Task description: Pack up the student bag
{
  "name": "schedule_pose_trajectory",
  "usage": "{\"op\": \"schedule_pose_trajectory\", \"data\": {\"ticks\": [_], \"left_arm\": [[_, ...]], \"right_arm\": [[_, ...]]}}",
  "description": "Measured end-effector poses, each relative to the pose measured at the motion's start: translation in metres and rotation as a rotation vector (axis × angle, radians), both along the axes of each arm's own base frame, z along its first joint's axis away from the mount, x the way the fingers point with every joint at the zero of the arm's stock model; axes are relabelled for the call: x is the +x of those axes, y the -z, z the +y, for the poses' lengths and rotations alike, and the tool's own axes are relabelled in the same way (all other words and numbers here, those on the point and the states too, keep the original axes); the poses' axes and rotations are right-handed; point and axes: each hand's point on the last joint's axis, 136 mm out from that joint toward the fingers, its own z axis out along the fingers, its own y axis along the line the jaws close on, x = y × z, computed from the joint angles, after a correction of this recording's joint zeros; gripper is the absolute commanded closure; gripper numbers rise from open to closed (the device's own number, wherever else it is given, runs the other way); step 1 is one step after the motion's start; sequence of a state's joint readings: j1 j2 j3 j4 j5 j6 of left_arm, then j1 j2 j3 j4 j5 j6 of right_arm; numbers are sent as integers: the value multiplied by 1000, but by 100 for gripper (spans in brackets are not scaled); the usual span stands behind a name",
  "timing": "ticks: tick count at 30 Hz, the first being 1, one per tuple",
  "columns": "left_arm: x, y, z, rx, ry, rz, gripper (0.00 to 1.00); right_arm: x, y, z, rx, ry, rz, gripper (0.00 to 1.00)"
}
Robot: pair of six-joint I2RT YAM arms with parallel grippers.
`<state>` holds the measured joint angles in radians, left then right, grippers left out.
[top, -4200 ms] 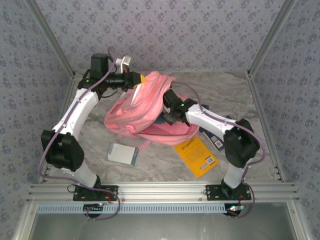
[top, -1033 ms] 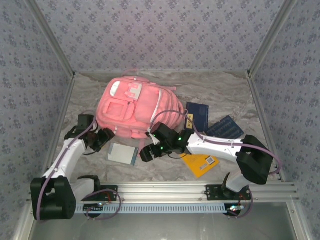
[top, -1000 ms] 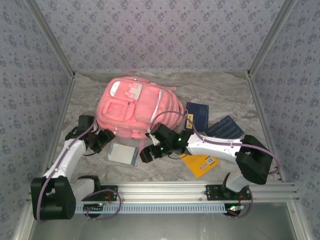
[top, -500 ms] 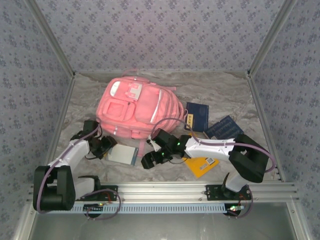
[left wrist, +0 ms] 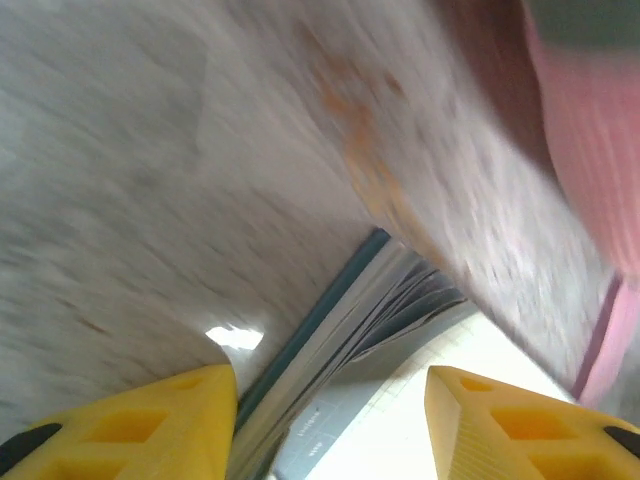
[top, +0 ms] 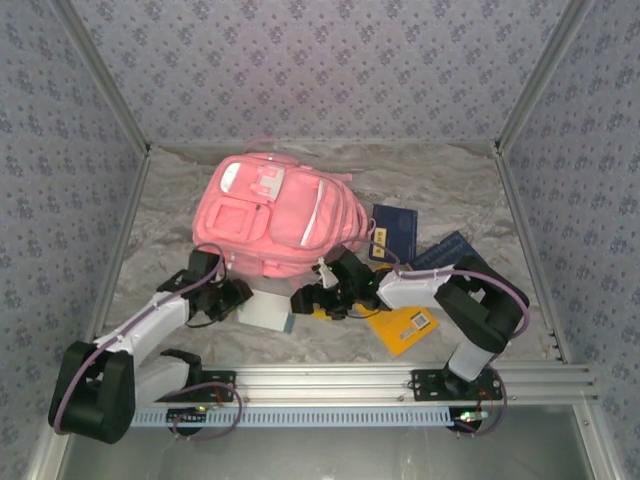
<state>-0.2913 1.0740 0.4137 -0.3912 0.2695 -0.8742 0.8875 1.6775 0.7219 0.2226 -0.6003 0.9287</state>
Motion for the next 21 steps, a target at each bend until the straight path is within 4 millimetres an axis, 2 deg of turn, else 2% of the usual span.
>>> {"op": "schedule_pose_trajectory", "data": {"ticks": [2, 5, 21], "left_arm": [[-9, 0, -12, -43, 34, 20, 52], [-15, 2, -19, -73, 47, 39, 54], [-19, 10, -18, -63, 36, 32, 81]], "right_arm": [[1, -1, 5, 29, 9, 19, 16], [4, -3, 8, 53, 32, 40, 17], [8, -8, 11, 126, 97, 98, 19]]}}
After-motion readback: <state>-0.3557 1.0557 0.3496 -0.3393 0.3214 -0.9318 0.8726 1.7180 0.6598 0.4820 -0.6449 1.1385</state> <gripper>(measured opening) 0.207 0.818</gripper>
